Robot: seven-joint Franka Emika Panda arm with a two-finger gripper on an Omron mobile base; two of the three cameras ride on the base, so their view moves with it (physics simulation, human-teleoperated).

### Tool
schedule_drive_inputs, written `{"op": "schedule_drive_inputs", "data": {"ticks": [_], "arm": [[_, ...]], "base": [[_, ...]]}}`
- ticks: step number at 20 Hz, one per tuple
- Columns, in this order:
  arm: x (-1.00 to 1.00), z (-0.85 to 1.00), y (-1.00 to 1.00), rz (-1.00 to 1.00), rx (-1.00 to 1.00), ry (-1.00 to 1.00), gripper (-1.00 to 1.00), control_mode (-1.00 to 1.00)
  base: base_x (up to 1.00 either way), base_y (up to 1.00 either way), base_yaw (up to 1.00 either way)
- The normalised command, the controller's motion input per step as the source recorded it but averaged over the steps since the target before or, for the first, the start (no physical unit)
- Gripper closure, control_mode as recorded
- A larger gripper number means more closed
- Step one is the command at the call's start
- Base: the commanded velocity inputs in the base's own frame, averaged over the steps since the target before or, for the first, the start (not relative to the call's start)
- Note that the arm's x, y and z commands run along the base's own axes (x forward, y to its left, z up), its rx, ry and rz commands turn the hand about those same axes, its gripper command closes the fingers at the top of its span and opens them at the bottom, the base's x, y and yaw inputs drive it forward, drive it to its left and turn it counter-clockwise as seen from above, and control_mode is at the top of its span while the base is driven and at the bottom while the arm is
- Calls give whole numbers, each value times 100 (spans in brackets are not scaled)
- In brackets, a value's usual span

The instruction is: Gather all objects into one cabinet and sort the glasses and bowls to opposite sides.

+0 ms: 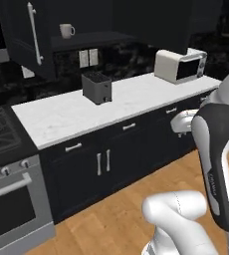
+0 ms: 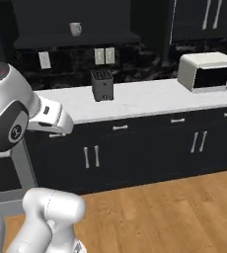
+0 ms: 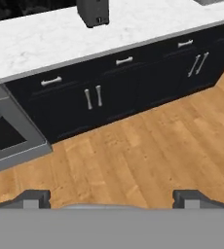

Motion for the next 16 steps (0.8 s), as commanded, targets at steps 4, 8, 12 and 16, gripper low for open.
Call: {"op": "schedule_drive_inputs", "data": {"ticks": [4,8,12,16], "arm": [[0,0,0,0,0,0,-100,100],[0,0,0,0,0,0,-100,100],[0,0,0,0,0,0,-100,100],[0,0,0,0,0,0,-100,100]], "base": [[61,-44,51],[64,-15,43],[72,-1,32],[72,-28,14]]}}
